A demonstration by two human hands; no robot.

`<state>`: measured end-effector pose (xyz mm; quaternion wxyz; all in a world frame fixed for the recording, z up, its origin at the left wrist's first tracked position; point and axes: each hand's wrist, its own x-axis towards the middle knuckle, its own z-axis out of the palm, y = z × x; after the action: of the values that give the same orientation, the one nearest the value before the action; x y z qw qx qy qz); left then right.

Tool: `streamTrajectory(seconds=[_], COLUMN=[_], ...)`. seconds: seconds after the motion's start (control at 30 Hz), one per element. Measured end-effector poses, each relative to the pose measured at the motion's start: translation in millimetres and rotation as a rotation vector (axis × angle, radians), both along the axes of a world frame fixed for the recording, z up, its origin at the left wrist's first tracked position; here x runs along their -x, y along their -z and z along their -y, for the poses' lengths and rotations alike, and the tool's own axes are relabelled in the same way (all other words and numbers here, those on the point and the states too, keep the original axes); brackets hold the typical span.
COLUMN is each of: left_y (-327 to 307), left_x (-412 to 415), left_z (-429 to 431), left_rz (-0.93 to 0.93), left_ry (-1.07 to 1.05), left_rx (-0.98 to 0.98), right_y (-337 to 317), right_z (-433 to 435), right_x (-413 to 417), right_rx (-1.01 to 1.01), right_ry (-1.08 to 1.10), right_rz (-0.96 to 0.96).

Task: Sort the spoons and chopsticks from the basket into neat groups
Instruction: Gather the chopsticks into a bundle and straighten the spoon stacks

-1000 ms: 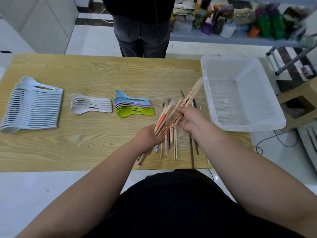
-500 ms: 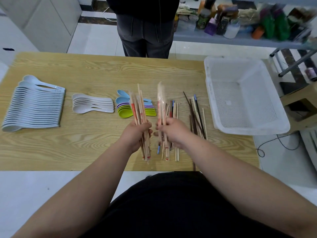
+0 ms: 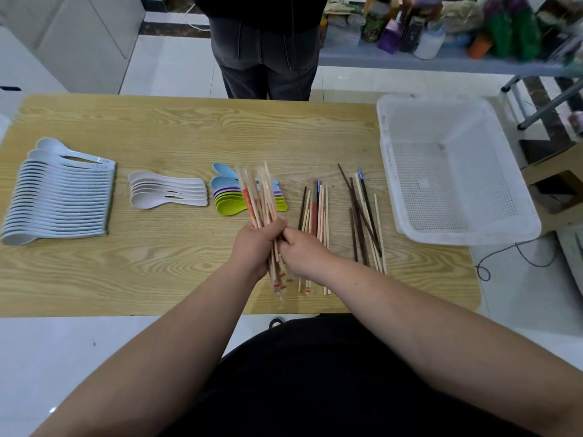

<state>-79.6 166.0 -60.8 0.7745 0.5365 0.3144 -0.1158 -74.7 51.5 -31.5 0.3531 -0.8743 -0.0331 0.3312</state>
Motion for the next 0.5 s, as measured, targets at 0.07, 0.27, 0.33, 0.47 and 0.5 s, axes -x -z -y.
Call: streamTrajectory(seconds=[0.07,0.27,0.33,0.47,0.5], left_y=[5,28,36,48,50], left_x=[-1,3,6,8,7], left_z=[-3,-10,-9,-5,-3], left_rz=[-0.057,-0.116,-0.131,-0.162,-0.159], left_ry=[0.006,0.141,0.17,0.358,0.405], left_rx=[-0.07,-0.284,-0.248,-0.451,-0.53], right_y=[6,49,65,86,88], right_z=[3,53,74,100,104], right_x=[1,-7,-5,1,1], right_rx=[-0.091,0.174,0.312,0.294,0.282], right_ry=[0.034,-0.096,-0.235,-0.211,-0.174], right_rz=[-0.084,0.188,0.22,0.245,0.267])
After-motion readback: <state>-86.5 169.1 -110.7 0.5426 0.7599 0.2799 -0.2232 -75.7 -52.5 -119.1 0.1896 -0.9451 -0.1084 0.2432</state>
